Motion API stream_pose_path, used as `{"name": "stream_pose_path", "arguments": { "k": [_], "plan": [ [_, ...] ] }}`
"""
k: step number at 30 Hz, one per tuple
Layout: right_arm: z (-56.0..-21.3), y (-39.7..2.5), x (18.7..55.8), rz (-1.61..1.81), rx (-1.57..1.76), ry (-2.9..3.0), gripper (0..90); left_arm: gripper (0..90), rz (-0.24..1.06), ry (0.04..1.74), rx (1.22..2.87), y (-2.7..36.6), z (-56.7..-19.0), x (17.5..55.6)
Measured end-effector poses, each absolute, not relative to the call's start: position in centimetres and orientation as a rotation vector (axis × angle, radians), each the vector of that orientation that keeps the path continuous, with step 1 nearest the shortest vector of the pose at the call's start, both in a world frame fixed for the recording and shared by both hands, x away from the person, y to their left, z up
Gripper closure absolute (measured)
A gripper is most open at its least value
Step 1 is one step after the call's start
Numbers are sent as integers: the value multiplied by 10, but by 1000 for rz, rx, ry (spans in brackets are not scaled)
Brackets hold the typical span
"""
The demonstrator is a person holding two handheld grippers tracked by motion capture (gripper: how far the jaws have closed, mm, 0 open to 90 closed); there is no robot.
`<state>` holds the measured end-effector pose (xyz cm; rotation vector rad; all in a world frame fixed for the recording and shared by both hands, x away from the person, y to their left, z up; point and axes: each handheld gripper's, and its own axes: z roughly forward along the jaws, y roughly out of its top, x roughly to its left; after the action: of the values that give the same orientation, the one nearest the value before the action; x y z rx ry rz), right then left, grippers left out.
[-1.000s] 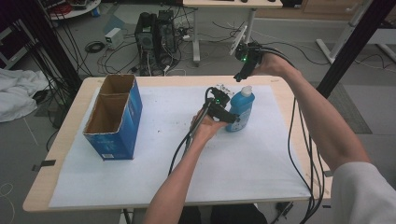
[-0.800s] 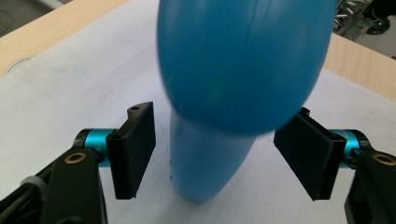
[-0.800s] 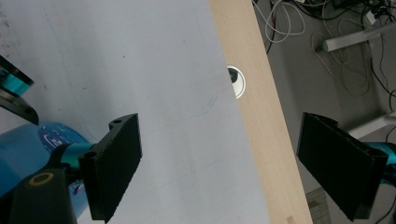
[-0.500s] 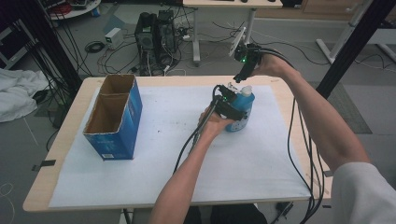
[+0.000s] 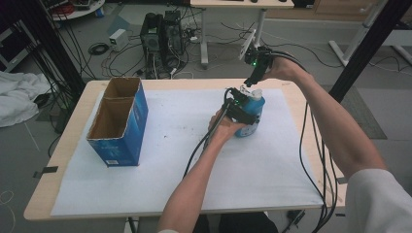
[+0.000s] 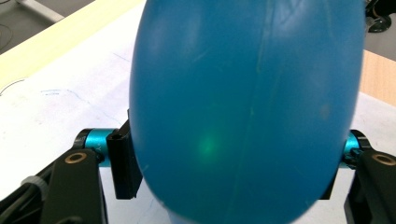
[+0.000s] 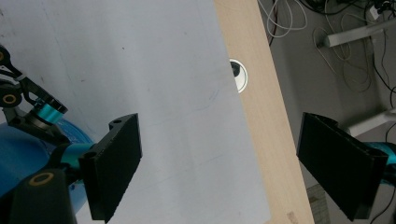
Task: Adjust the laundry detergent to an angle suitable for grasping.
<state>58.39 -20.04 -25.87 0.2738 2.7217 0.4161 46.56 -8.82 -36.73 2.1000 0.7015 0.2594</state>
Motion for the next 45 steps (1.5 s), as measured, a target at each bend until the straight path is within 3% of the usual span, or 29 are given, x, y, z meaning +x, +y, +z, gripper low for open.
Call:
{"name": "stream_pose_path", "arguments": {
  "k": [19,20,23,24,45],
  "plan": [
    [-262,-198,585,409,268,2728,132,306,242,699,2115,-90,-372,470],
    [-262,-198,584,409,275,2728,133,306,286,672,2138,-88,-371,472],
    [-263,-198,585,418,269,2724,133,342,243,673,2149,-88,-370,471],
    [-263,-198,585,418,269,2724,132,342,272,615,2223,-86,-366,472],
    [-264,-198,585,410,269,2727,133,398,278,641,2192,-91,-368,472]
  ]
}}
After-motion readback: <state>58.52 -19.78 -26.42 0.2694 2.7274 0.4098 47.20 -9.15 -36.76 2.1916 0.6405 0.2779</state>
